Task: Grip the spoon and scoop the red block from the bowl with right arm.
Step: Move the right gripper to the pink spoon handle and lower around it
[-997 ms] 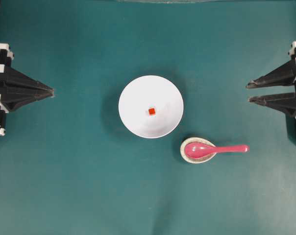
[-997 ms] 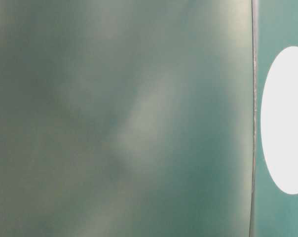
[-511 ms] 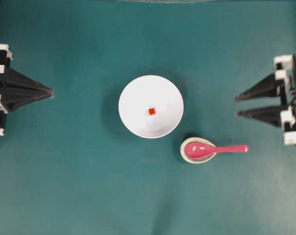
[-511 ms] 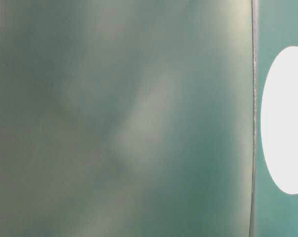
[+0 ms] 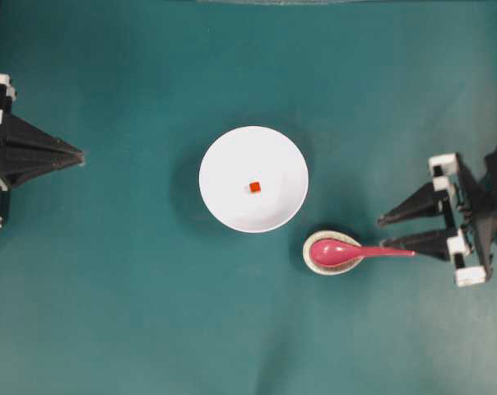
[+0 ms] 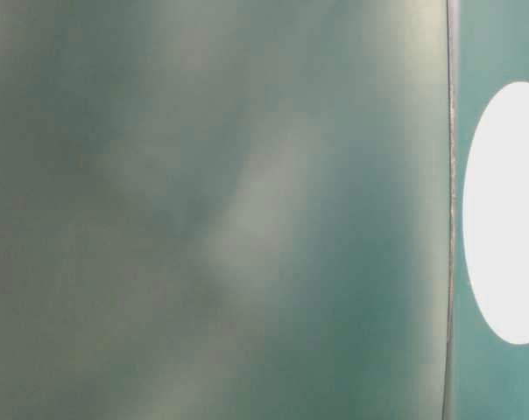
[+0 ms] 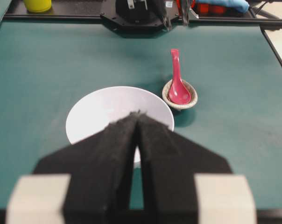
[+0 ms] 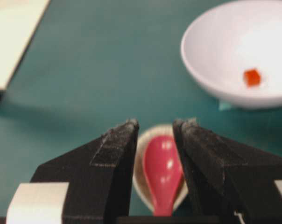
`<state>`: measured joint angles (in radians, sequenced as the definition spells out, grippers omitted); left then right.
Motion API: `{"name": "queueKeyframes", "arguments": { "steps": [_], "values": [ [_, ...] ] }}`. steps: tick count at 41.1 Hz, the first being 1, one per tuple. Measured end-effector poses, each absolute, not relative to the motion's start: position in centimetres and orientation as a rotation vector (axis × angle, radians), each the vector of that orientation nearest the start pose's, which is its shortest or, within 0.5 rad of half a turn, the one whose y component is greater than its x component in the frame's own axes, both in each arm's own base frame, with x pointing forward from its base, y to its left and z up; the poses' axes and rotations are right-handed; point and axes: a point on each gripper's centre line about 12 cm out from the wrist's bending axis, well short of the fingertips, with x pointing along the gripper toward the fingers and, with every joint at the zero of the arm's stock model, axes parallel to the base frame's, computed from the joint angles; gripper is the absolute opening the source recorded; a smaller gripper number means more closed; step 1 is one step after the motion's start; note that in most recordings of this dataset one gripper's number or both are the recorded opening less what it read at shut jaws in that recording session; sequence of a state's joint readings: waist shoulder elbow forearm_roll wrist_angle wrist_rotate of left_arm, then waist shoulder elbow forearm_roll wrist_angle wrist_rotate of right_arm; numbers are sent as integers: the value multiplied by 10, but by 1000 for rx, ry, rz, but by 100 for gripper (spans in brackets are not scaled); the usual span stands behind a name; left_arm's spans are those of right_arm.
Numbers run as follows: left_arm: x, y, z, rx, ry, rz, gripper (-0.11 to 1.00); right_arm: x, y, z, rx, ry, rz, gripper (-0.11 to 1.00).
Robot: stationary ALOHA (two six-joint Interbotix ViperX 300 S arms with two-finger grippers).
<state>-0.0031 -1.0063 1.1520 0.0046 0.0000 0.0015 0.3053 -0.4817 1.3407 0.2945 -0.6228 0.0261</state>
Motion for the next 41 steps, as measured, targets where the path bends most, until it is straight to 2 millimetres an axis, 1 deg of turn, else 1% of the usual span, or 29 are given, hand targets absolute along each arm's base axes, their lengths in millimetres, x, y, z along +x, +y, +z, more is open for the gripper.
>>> {"name": "queueKeyframes", "arguments": {
  "steps": [8,18,28,41],
  "values": [
    [192,-1,276,6,161,-3,0,222,52,140,170,288,90,43],
    [192,-1,273,5,181,-3,0,220,49,114,142,372,56,43],
    [192,-1,272,6,183,-3,0,215,50,106,132,403,58,43],
    [193,-1,272,7,186,-5,0,211,57,105,140,414,74,43]
  ]
}}
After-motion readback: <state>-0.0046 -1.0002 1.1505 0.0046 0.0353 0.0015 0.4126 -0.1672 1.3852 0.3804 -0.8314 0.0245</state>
